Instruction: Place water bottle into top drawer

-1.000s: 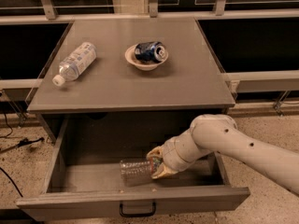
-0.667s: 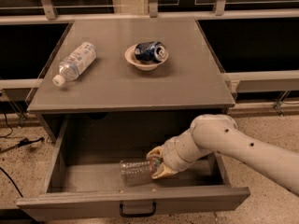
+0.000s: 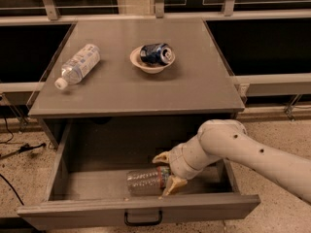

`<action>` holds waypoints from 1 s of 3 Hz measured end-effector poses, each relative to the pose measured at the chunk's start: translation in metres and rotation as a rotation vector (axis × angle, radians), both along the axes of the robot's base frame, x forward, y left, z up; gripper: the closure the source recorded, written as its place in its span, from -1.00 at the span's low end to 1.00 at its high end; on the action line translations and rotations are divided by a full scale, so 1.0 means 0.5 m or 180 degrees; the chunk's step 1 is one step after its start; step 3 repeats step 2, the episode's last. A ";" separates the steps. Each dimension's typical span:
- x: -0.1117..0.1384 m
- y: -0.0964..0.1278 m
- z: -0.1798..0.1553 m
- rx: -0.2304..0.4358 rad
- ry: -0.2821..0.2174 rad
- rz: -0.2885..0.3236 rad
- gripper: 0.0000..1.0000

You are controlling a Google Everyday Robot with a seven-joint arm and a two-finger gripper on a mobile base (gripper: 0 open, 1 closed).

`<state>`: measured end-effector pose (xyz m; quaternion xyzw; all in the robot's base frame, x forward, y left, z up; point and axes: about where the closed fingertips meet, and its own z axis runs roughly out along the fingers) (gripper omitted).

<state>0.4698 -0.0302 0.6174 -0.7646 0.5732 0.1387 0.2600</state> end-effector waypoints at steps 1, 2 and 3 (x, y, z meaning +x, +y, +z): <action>0.000 0.000 0.000 0.0000 0.0000 0.0000 -1.00; 0.000 0.000 0.000 0.0000 0.0000 0.0000 -1.00; 0.000 0.000 0.000 0.0000 0.0000 0.0000 -1.00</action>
Offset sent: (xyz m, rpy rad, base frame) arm 0.0000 0.0000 0.0000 0.0000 0.0000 0.0000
